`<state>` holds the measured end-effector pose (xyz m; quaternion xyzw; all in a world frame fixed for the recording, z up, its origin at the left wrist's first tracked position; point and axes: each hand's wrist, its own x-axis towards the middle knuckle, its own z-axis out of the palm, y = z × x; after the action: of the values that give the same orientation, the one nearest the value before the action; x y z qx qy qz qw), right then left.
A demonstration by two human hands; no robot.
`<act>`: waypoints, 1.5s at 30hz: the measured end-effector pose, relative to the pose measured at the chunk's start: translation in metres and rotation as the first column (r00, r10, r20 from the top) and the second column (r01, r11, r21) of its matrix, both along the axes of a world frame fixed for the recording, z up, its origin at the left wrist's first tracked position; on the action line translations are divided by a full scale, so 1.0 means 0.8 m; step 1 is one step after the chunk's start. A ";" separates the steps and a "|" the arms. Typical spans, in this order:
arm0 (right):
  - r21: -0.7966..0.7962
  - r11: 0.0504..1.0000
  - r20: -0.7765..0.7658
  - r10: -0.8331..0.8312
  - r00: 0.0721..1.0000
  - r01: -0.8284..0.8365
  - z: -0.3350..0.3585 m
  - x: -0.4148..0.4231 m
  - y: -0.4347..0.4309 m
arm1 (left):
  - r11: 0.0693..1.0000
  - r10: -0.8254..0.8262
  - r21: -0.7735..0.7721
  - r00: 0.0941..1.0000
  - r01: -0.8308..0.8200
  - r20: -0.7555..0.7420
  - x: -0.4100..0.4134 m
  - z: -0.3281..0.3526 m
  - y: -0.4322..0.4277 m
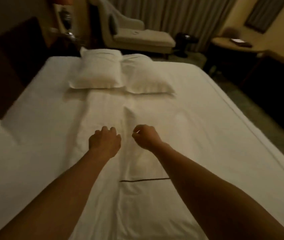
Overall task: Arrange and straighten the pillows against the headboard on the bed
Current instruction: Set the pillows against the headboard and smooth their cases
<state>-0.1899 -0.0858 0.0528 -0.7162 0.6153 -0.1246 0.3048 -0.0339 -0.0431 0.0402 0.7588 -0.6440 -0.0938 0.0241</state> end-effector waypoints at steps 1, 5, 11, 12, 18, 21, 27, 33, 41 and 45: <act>-0.001 0.998 -0.036 -0.058 0.998 0.058 0.004 -0.055 -0.006 | 0.999 -0.032 0.009 0.999 0.032 -0.038 -0.051 0.001 -0.010; 0.009 0.979 -0.120 -0.199 0.973 0.201 0.004 -0.225 -0.013 | 0.989 -0.134 0.046 0.987 0.138 -0.091 -0.203 -0.016 -0.035; 0.035 0.957 -0.139 -0.280 0.950 0.287 -0.035 -0.345 -0.022 | 0.977 -0.156 0.136 0.985 0.164 -0.072 -0.290 -0.056 -0.055; 0.054 0.955 -0.139 -0.284 0.949 0.293 -0.047 -0.354 -0.026 | 0.977 -0.142 0.152 0.988 0.151 -0.067 -0.294 -0.066 -0.058; 0.110 0.938 -0.148 -0.311 0.939 0.328 -0.126 -0.365 -0.056 | 0.977 0.035 0.212 0.997 -0.021 -0.062 -0.272 -0.137 -0.081; 0.156 0.924 -0.146 -0.327 0.934 0.348 -0.197 -0.359 -0.056 | 0.953 0.167 0.269 0.982 -0.138 -0.086 -0.259 -0.199 -0.080; 0.307 0.855 -0.103 -0.408 0.907 0.419 -0.344 -0.355 -0.052 | 0.910 0.380 0.237 0.912 -0.339 -0.155 -0.220 -0.326 -0.078; 0.258 0.819 -0.152 -0.489 0.859 0.512 -0.412 -0.356 -0.068 | 0.866 0.500 0.176 0.827 -0.469 -0.256 -0.194 -0.399 -0.101; 0.346 0.808 0.267 -0.572 0.776 0.477 -0.360 -0.325 -0.047 | 0.885 0.460 0.274 0.626 -0.375 -0.630 -0.186 -0.367 -0.105; 0.325 0.830 0.295 -0.545 0.784 0.454 -0.307 -0.311 -0.035 | 0.905 0.411 0.207 0.640 -0.371 -0.650 -0.169 -0.299 -0.096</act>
<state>-0.4384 -0.1141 -0.1926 -0.4470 0.7241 -0.2622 0.4552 -0.1688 -0.1196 -0.1990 0.7923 -0.4076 -0.3744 0.2569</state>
